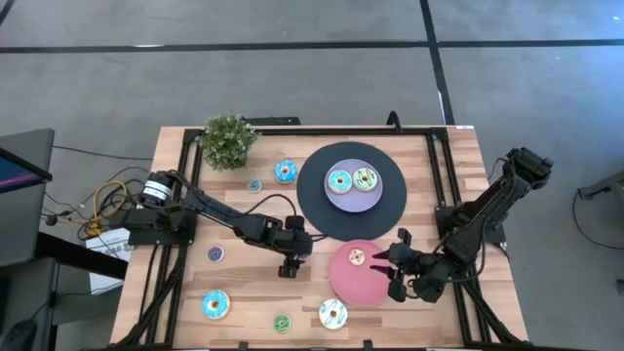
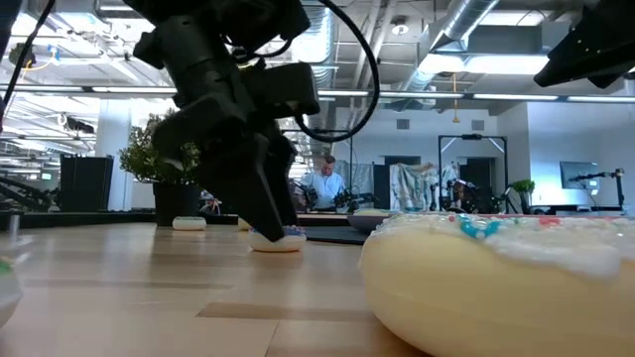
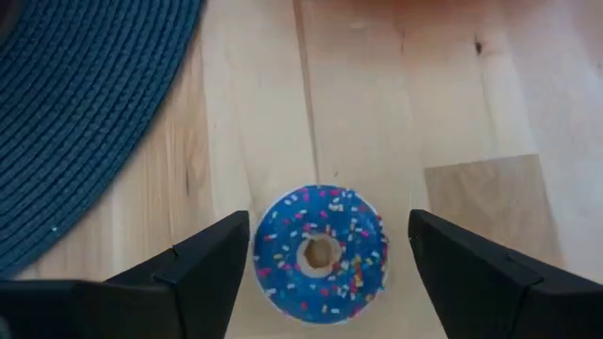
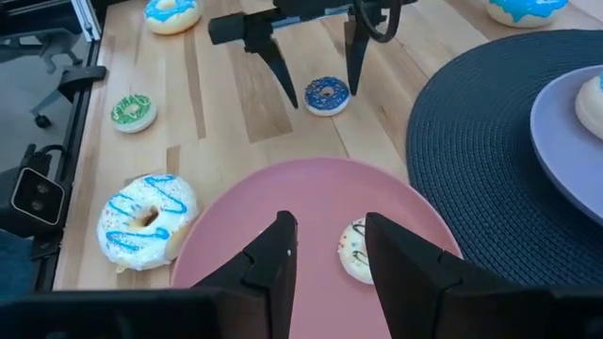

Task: Pick & Place donuts
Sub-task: Put the right small purple donut into the pink plate, then put the big white donut into the purple plate

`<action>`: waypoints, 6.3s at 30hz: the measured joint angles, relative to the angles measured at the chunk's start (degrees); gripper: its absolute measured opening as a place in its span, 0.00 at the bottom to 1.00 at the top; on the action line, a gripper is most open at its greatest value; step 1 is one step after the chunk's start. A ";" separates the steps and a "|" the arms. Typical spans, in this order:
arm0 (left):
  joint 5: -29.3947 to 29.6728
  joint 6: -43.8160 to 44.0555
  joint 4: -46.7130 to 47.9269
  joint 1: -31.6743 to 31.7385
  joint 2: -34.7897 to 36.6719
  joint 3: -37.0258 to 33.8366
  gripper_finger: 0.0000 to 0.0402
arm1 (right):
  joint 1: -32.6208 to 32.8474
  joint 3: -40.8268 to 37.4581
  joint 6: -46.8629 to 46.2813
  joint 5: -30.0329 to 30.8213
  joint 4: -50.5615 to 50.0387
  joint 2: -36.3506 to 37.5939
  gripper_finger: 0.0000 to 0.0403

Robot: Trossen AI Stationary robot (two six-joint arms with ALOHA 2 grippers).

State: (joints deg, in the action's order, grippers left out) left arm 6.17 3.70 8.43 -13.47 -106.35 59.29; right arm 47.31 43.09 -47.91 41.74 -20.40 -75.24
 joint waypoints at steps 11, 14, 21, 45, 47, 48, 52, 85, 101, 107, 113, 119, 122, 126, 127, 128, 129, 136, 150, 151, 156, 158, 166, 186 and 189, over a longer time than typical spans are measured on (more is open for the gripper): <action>0.07 0.03 2.40 0.01 -0.67 -0.02 0.72 | 0.29 0.00 -0.10 0.04 0.32 0.00 0.29; 0.08 0.05 2.40 0.00 -0.67 -0.02 0.68 | 0.29 0.00 -0.10 0.17 0.34 0.00 0.29; -0.46 0.16 1.11 0.00 -0.67 -0.02 0.59 | 0.29 0.00 -0.10 0.17 0.36 0.00 0.29; -1.94 -4.83 -18.03 -2.32 -6.95 13.29 0.53 | 0.54 0.01 -0.17 -0.30 1.42 -0.02 0.29; -2.42 -4.76 -16.20 -2.48 -9.35 15.27 0.53 | 0.68 0.01 0.19 -0.47 2.26 0.00 0.29; -2.84 -4.76 -16.41 -2.58 -11.16 16.92 0.53 | 0.68 0.09 0.19 -0.70 2.22 0.00 0.29; -5.04 -3.58 -8.66 -2.06 -14.80 22.79 0.53 | 0.63 0.01 -0.04 -1.29 2.58 0.00 0.29; -4.84 -1.50 11.84 3.19 -9.11 29.12 0.70 | 0.31 0.01 -5.83 -1.30 3.45 0.00 0.29; -1.93 3.58 -10.46 5.49 32.53 -19.05 0.70 | -14.68 0.02 -3.99 -2.59 13.88 -2.87 0.37; -0.94 8.64 -14.74 5.24 48.96 -32.04 0.70 | -22.35 2.50 9.84 -10.95 21.72 -6.18 0.52; -0.08 7.95 -15.38 5.24 60.21 -39.55 0.70 | -25.91 11.56 18.66 -19.23 20.16 -11.91 0.61; 3.60 7.84 -14.02 5.26 63.91 -42.59 0.69 | -25.25 31.28 17.51 -20.91 -7.41 -21.31 0.60; 3.56 7.48 -10.88 5.24 64.01 -42.64 0.69 | -24.13 42.26 12.78 -21.66 -23.31 -26.99 0.57; 3.05 9.09 -6.83 5.24 64.00 -42.64 0.69 | -21.86 53.26 7.30 -25.24 -37.62 -33.77 0.54; 2.93 9.37 -6.15 5.24 64.00 -42.64 0.69 | -21.07 55.21 6.69 -26.43 -39.54 -35.22 0.53; 2.87 9.48 -5.59 5.24 64.00 -42.64 0.69 | -20.33 56.72 6.50 -27.60 -40.64 -36.45 0.52; 2.77 9.51 -5.00 5.24 64.00 -42.64 0.69 | -19.57 57.83 6.54 -28.65 -41.06 -37.52 0.51; 1.64 9.57 -4.34 5.24 64.00 -42.64 0.69 | -15.72 60.06 12.15 -31.93 -38.96 -42.12 0.47; 1.66 15.40 -3.83 5.24 63.98 -42.60 0.69 | -14.69 60.03 31.66 -34.69 -37.37 -49.00 0.47; 1.61 16.13 -3.52 5.24 63.98 -42.60 0.69 | -14.71 59.98 32.36 -34.62 -37.52 -49.12 0.48; -0.73 19.17 -1.42 5.24 63.98 -42.58 0.69 | -14.84 59.87 33.31 -33.86 -34.80 -50.24 0.54; -0.87 19.52 -1.05 5.24 63.96 -42.58 0.69 | -14.84 60.10 34.17 -34.02 -32.23 -50.62 0.58; -0.85 19.50 -1.47 5.26 63.98 -42.58 0.69 | -14.21 59.94 41.27 -34.10 -31.88 -52.64 0.62; -0.83 19.50 -1.36 5.26 63.98 -42.58 0.69 | -14.42 60.10 48.00 -40.08 -27.40 -55.01 0.62; -0.83 19.50 -1.36 5.25 63.98 -42.58 0.69 | -14.44 59.91 48.32 -40.26 -26.95 -56.26 0.62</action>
State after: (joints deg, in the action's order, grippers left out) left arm 5.34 23.20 7.07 -8.21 -42.37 16.71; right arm 32.86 103.00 0.40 1.48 -47.35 -131.50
